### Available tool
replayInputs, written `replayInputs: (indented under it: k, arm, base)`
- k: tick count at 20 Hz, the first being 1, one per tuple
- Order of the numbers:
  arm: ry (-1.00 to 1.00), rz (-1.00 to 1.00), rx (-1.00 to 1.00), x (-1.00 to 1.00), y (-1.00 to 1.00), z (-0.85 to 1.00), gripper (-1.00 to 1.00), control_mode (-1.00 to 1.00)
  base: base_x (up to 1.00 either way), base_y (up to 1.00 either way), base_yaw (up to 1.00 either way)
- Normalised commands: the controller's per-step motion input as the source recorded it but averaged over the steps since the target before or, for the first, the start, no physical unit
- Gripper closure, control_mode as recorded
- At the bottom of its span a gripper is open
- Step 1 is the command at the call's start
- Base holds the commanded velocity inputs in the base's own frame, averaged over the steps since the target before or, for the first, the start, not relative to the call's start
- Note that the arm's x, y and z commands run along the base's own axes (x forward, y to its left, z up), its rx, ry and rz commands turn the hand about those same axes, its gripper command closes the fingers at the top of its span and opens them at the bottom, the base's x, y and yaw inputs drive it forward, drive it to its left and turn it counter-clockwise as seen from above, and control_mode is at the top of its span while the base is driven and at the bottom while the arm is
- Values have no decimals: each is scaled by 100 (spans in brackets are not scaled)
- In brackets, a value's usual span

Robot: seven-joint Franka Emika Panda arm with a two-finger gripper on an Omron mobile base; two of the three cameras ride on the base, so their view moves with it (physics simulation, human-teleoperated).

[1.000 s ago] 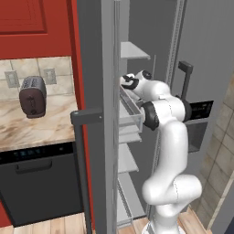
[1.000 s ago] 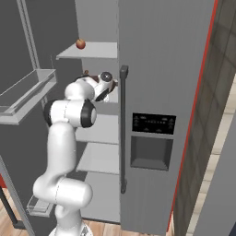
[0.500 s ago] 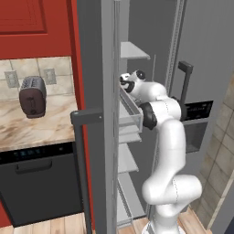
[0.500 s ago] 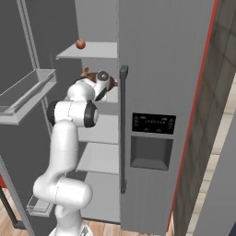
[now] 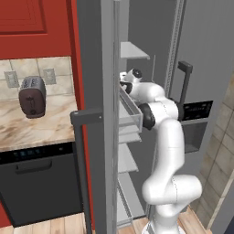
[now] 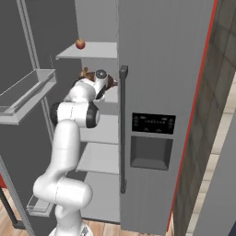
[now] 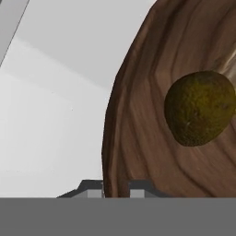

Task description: Pick the chicken drumstick and avocado from their plates and place them in the bowl. Then put the bowl in the fridge.

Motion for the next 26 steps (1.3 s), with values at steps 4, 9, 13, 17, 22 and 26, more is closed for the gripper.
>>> replayInputs:
  k: [4, 9, 13, 17, 22, 26]
  arm:
    - [0, 0, -2, 29, 10, -10, 100, -100]
    - [0, 0, -5, 26, 6, -8, -100, -100]
    - [0, 0, -10, 11, 0, -14, -100, -100]
    - [0, 0, -3, 1, -3, -7, -100, -100]
    - [0, 0, 0, 0, -2, 0, -100, -100]
    - [0, 0, 0, -3, -2, 1, -100, -100]
  base:
    - [0, 0, 0]
    - [0, 0, 0]
    - [0, 0, 0]
    - [0, 0, 0]
    - [0, 0, 0]
    - [0, 0, 0]
